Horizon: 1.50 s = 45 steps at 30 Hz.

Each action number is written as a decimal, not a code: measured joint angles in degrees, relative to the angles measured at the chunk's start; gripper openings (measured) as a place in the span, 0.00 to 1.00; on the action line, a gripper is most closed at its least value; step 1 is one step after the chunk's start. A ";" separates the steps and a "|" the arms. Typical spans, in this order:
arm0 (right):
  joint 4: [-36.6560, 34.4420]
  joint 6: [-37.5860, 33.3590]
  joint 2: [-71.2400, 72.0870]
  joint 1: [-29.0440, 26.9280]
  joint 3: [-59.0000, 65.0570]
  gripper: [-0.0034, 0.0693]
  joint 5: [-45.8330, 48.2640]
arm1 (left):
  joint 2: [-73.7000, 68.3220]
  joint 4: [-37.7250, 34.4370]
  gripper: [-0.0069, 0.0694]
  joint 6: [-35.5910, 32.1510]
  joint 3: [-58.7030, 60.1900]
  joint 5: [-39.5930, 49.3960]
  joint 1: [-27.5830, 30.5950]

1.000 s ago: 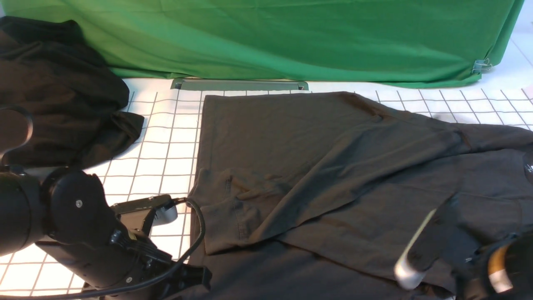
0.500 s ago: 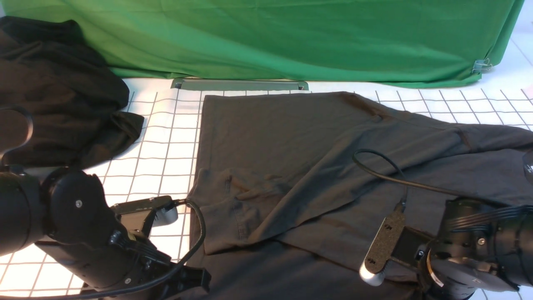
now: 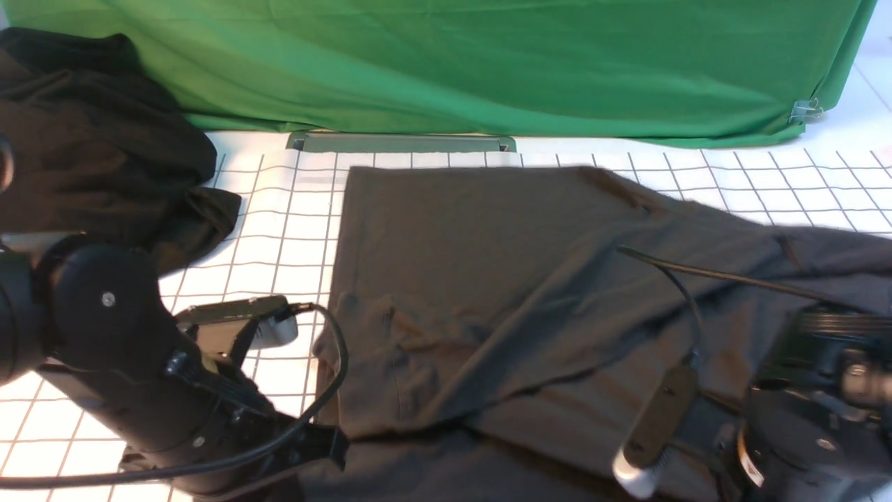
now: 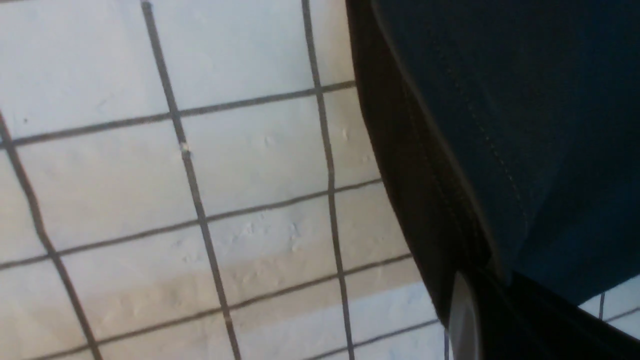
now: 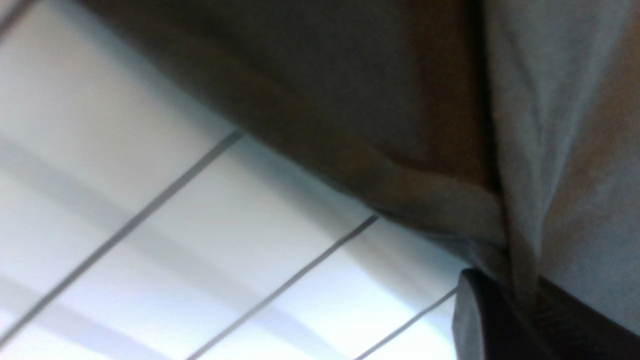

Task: Fold a long-sleeved shirt over a white checkered tablecloth.
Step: 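Fold the black garment in half by bringing its near edge over to the far edge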

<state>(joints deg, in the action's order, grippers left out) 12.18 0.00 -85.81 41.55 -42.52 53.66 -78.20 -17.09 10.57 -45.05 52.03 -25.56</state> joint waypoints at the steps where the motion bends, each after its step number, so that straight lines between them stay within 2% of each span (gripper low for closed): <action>1: -2.15 -0.37 1.16 0.00 0.82 0.06 0.68 | 0.23 0.00 0.10 0.00 0.00 2.24 0.00; 5: -5.20 -0.90 4.51 0.07 3.96 0.06 2.71 | 0.77 -0.83 0.10 0.00 0.17 6.42 0.00; 11: -2.64 0.40 8.55 0.02 2.72 0.06 3.55 | 1.15 -0.52 0.10 -0.12 -2.46 6.77 0.00; 15: 0.05 1.39 9.22 -3.41 -2.79 0.06 3.45 | 0.81 0.24 0.10 -0.06 -8.66 3.89 0.00; 17: 0.33 1.39 8.59 -7.22 -6.51 0.06 2.06 | -0.46 2.26 0.10 2.30 -12.18 -0.25 0.05; 18: 0.33 1.39 8.59 -7.22 -6.51 0.06 2.06 | -0.61 2.26 0.10 2.60 -12.47 -0.67 0.13; 21: 0.17 0.00 5.46 -13.19 -11.34 0.06 -0.30 | -4.29 3.62 0.10 5.26 -16.98 -5.99 2.29; 23: 0.12 -0.68 2.14 -16.63 -15.21 0.06 -1.40 | -8.27 2.18 0.10 5.46 -21.16 -7.52 5.74; 25: -0.01 -1.10 0.05 -17.82 -17.58 0.06 -1.95 | -10.08 0.93 0.10 5.04 -22.72 -7.83 7.18; 28: -0.18 -1.77 -6.06 -21.06 -24.80 0.06 -4.62 | -17.23 -6.07 0.10 0.60 -29.04 -9.06 11.59; 30: -0.18 -2.45 -9.85 -22.15 -29.50 0.06 -5.35 | -20.94 -10.23 0.10 -2.39 -33.04 -9.13 13.33; 33: -0.09 -3.60 -16.97 -23.67 -38.16 0.06 -5.43 | -26.92 -12.77 0.10 -4.63 -39.68 -8.52 15.10; 45: -0.20 -5.74 -40.27 -25.72 -64.90 0.07 -6.43 | -44.99 -13.48 0.10 -4.88 -56.59 -9.45 19.97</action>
<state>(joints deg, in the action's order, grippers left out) 11.98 -5.74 -126.08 15.83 -107.42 47.23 -123.19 -30.57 5.70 -101.64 42.58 -5.59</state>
